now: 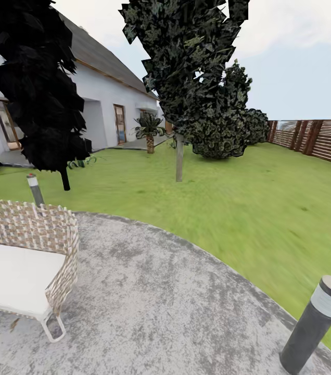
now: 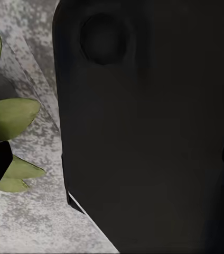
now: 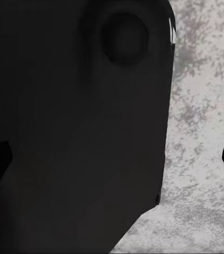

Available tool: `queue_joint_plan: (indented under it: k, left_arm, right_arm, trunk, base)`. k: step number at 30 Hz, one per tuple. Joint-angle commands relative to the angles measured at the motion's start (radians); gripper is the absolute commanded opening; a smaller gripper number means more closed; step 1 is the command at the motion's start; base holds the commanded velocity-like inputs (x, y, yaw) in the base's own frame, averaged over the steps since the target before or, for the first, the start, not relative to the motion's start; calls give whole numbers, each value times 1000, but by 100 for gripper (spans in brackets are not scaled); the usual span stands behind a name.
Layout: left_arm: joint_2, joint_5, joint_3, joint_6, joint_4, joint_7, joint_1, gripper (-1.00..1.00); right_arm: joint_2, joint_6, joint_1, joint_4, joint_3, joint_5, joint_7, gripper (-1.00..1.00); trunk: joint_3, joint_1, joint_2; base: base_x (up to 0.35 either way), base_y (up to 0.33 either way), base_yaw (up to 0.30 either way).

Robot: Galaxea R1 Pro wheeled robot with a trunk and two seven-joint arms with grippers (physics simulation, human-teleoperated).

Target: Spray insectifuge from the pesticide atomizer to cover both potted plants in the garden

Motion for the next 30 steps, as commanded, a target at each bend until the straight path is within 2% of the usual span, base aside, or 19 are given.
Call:
queue_joint_plan:
  k: [1,5,10,24,30]
  left_arm:
    - [0,0,0,0,0,0,0,100]
    - [-2,-2,-2,-8,-1,-3,0,100]
    - [-2,1,-2,-11,-8,-3,0,100]
    - [-2,4,-3,-13,-13,-3,0,100]
    - [-3,9,-4,-42,-23,-3,-1,100]
  right_arm:
    - [0,0,0,0,0,0,0,100]
    - [23,5,-6,-15,5,0,-4,100]
    - [36,3,-8,-33,4,0,-3,100]
    - [40,2,-9,-61,2,0,-5,100]
    - [39,-21,-9,-63,2,0,-5,100]
  trunk:
    - [0,0,0]
    - [0,0,0]
    - [0,0,0]
    - [0,0,0]
    - [0,0,0]
  base:
    - [0,0,0]
    - [0,0,0]
    - [0,0,0]
    - [0,0,0]
    - [0,0,0]
